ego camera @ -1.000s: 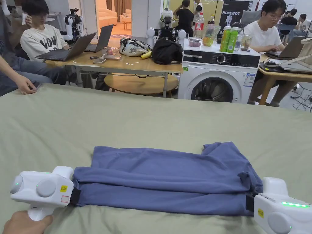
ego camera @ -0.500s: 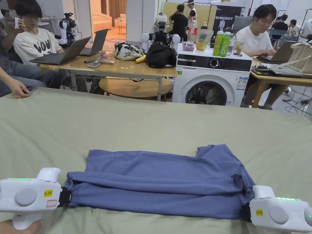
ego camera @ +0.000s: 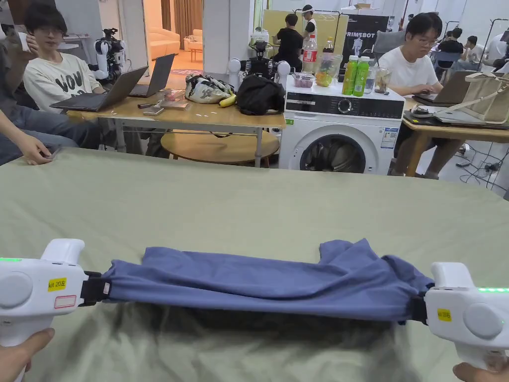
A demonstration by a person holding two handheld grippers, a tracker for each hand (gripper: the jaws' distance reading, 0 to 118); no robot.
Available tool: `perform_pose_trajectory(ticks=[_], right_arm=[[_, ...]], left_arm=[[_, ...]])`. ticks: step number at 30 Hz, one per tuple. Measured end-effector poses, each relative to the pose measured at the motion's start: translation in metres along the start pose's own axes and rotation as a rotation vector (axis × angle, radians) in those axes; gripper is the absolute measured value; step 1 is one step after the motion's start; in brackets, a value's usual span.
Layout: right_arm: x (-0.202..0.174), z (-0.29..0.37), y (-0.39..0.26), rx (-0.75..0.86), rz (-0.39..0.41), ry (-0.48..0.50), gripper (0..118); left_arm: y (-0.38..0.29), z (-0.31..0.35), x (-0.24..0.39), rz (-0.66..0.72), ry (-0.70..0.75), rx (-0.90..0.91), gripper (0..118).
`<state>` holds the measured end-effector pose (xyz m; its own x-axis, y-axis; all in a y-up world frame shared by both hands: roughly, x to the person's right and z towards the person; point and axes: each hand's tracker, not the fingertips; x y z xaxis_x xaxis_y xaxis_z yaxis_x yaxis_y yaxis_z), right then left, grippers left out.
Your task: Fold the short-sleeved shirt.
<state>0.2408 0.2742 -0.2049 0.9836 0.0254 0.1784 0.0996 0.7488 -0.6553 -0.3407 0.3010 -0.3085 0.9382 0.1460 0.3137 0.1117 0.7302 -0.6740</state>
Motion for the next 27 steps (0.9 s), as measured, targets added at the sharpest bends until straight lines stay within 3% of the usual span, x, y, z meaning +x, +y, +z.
perform_pose_trajectory(ticks=[13, 23, 25, 27], right_arm=[[-0.010, 0.020, -0.113, -0.189, 0.056, -0.064, 0], [-0.020, 0.003, -0.119, -0.214, 0.067, -0.095, 2], [-0.020, 0.013, -0.110, -0.189, 0.038, -0.116, 14], [-0.024, 0.026, -0.097, -0.097, 0.013, -0.137, 41]], left_arm=[[-0.102, 0.009, -0.008, 0.069, -0.041, -0.104, 1], [-0.114, -0.029, -0.020, 0.100, -0.032, -0.174, 1], [-0.106, -0.021, -0.017, 0.117, -0.026, -0.167, 4], [-0.096, -0.013, -0.009, 0.097, -0.003, -0.119, 31]])
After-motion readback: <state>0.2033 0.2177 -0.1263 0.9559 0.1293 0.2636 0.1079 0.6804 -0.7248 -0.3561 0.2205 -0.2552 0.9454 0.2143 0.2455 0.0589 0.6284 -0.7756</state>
